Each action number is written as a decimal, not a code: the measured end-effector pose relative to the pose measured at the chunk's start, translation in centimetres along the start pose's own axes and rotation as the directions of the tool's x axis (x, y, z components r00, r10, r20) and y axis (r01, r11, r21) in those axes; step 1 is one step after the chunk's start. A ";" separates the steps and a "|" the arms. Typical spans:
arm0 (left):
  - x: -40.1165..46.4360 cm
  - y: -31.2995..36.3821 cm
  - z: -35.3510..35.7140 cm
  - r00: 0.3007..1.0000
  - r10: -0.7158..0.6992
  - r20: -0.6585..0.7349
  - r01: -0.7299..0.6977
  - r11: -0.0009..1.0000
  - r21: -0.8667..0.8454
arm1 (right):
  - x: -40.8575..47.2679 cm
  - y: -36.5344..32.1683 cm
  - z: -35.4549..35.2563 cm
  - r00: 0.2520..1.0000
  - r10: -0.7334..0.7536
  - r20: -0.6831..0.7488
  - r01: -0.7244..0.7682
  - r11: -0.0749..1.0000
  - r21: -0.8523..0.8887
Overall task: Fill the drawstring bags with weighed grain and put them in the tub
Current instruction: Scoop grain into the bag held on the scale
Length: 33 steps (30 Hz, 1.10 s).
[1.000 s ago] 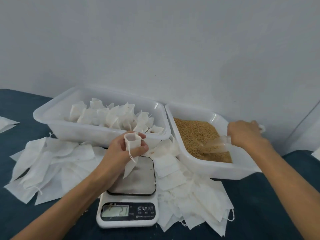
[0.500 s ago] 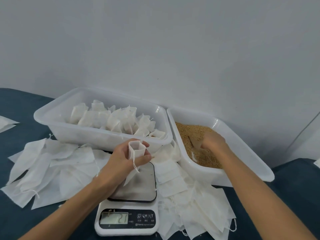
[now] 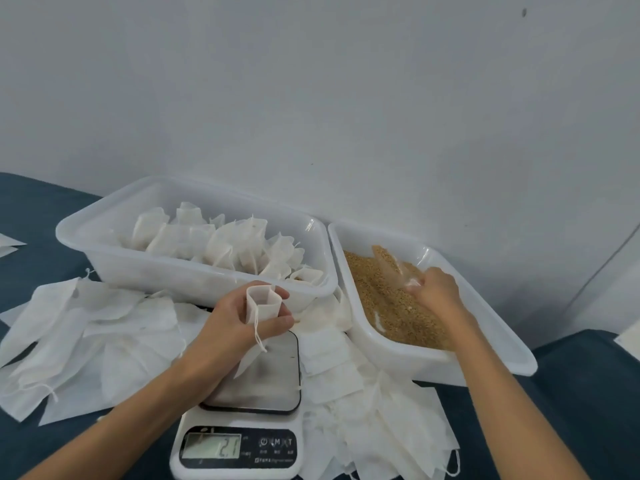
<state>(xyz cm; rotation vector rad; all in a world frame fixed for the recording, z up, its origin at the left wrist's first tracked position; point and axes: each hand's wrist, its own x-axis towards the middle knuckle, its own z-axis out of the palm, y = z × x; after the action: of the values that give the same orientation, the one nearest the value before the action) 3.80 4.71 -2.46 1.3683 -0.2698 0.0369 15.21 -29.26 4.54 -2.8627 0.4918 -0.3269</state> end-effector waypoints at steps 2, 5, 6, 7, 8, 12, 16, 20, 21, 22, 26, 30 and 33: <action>0.1 -0.2 -0.1 1.000 0.004 0.002 -0.004 1.000 0.002 | -1.0 0.2 -0.2 0.998 -0.065 -0.020 0.067 0.987 0.149; 0.1 -0.3 0.1 1.000 0.013 0.000 -0.013 1.000 -0.003 | -2.5 -0.5 -1.5 0.985 -0.172 -0.033 0.172 0.922 0.346; 0.0 -0.3 0.1 1.000 0.017 -0.005 -0.017 1.000 0.002 | -2.7 -1.0 -2.2 0.976 -0.216 -0.014 0.206 0.903 0.378; 0.0 -0.2 0.2 1.000 0.021 -0.009 -0.020 1.000 0.010 | -3.0 -1.4 -3.0 0.962 -0.272 0.018 0.242 0.882 0.404; -0.1 -0.1 0.2 1.000 0.024 -0.009 -0.024 0.999 0.022 | -3.3 -1.9 -3.8 0.938 -0.341 0.063 0.282 0.856 0.433; -0.5 0.5 0.7 0.999 0.024 0.022 -0.026 0.998 0.058 | -5.4 -4.0 -5.9 0.773 -0.599 0.209 0.384 0.704 0.598; -0.7 0.6 0.8 1.000 0.026 0.007 -0.027 0.995 0.100 | -6.9 -5.5 -5.7 0.708 -0.668 0.229 0.437 0.669 0.602; -0.6 0.1 0.5 1.000 0.016 -0.008 -0.015 0.986 0.168 | -7.5 -6.2 -6.2 0.702 -0.680 0.212 0.476 0.670 0.570; -0.6 0.0 0.5 1.000 0.016 -0.011 -0.014 0.981 0.192 | -7.5 -6.3 -6.4 0.708 -0.679 0.195 0.489 0.671 0.557; -0.6 -0.2 0.5 1.000 0.015 -0.013 -0.012 0.979 0.203 | -7.5 -6.3 -6.7 0.712 -0.678 0.181 0.503 0.673 0.543; -0.6 -0.4 0.5 1.000 0.003 -0.012 0.000 0.972 0.233 | -8.0 -6.6 -7.1 0.718 -0.680 0.148 0.567 0.695 0.442; -0.7 -0.5 0.6 1.000 0.004 -0.023 0.000 0.980 0.199 | -8.7 -7.0 -7.5 0.734 -0.666 0.134 0.589 0.722 0.363; -0.7 -0.5 0.7 1.000 0.018 -0.024 -0.012 0.974 0.226 | -9.2 -7.0 -7.7 0.740 -0.663 0.111 0.600 0.725 0.338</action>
<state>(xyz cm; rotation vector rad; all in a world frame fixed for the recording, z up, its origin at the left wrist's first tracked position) 3.08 4.07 -2.94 1.5907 -0.2597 0.1003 6.93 -20.91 11.95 -2.6339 -0.5736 -0.1479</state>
